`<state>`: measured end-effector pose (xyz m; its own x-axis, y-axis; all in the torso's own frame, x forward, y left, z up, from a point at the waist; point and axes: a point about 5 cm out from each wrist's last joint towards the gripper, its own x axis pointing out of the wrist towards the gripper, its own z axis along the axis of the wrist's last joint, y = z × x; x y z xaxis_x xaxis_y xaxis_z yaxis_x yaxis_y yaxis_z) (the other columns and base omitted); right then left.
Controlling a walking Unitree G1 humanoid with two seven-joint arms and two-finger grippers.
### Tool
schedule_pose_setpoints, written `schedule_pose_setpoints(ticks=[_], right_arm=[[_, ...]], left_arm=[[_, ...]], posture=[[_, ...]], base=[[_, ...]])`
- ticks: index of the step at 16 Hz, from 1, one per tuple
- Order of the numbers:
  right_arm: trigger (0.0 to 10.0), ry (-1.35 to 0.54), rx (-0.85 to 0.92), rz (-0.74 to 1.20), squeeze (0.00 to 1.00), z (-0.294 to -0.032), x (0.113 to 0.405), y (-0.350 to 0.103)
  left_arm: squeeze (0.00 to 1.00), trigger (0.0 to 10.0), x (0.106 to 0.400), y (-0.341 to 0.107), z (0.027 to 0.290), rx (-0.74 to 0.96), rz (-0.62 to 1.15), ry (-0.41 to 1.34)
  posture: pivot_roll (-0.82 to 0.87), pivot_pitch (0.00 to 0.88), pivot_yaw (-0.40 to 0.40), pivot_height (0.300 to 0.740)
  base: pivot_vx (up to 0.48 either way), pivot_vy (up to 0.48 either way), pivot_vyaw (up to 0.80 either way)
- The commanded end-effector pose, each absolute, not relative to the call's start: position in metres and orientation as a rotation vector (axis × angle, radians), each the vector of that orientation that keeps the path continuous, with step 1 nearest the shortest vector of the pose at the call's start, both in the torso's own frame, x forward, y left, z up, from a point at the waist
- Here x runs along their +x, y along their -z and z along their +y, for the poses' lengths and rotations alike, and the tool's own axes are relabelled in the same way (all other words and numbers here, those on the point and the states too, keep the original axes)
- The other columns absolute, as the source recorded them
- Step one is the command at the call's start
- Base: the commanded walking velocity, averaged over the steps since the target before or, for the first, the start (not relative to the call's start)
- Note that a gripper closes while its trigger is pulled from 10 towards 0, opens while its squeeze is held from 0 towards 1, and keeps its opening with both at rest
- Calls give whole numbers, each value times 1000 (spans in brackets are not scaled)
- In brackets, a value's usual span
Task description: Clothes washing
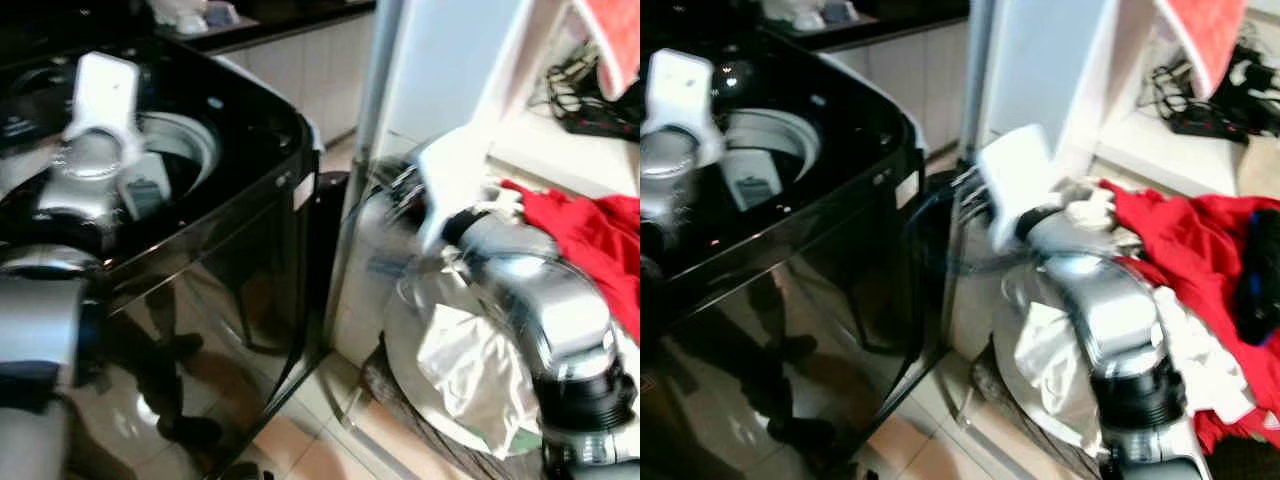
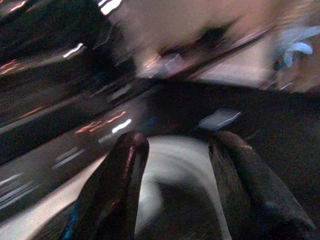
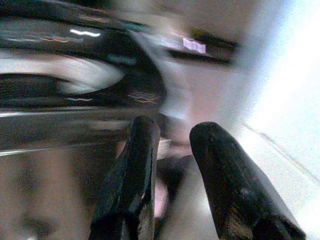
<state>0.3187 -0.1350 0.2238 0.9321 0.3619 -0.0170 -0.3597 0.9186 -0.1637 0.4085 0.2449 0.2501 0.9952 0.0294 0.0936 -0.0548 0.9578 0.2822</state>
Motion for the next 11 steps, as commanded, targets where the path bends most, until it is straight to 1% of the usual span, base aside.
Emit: schedule_pose_setpoints(ticks=[1, 2, 3, 5, 6, 7, 8, 11], right_arm=[[10000, -206, -156, 21, 494, -160, 325, -223], [10000, -95, -160, 39, 980, -179, 329, -222], [10000, 49, -158, 62, 1000, -209, 331, -220], [10000, 235, -170, 88, 1000, -247, 333, -222], [10000, 300, -177, 96, 1000, -260, 332, -223], [10000, 404, -183, 114, 1000, -286, 329, -225], [10000, 475, -183, 131, 1000, -306, 325, -226], [10000, 556, -185, 158, 1000, -334, 320, -225]], left_arm=[[0, 10000, 409, -256, 223, 252, -175, 108], [0, 10000, 405, -251, 201, 243, -222, 242], [0, 10000, 390, -244, 164, 208, -297, 454], [0, 10000, 365, -241, 129, 158, -364, 614], [0, 10000, 356, -240, 119, 136, -381, 659], [0, 10000, 338, -238, 104, 92, -390, 752], [0, 10000, 324, -231, 95, 69, -368, 825], [0, 10000, 298, -218, 91, 36, -307, 876]], posture=[[-19, 0, -16, 740], [-21, 0, -15, 740], [-23, 0, -13, 740], [-28, 0, -12, 740], [-29, 0, -12, 740], [-31, 0, -11, 740], [-29, 2, -11, 740], [-29, 8, -12, 740]], base=[[0, 0, 0], [0, 0, 0], [0, 0, 0], [0, 0, 0], [0, 0, 0], [0, 0, 0], [0, 0, 0], [0, 0, 0]])
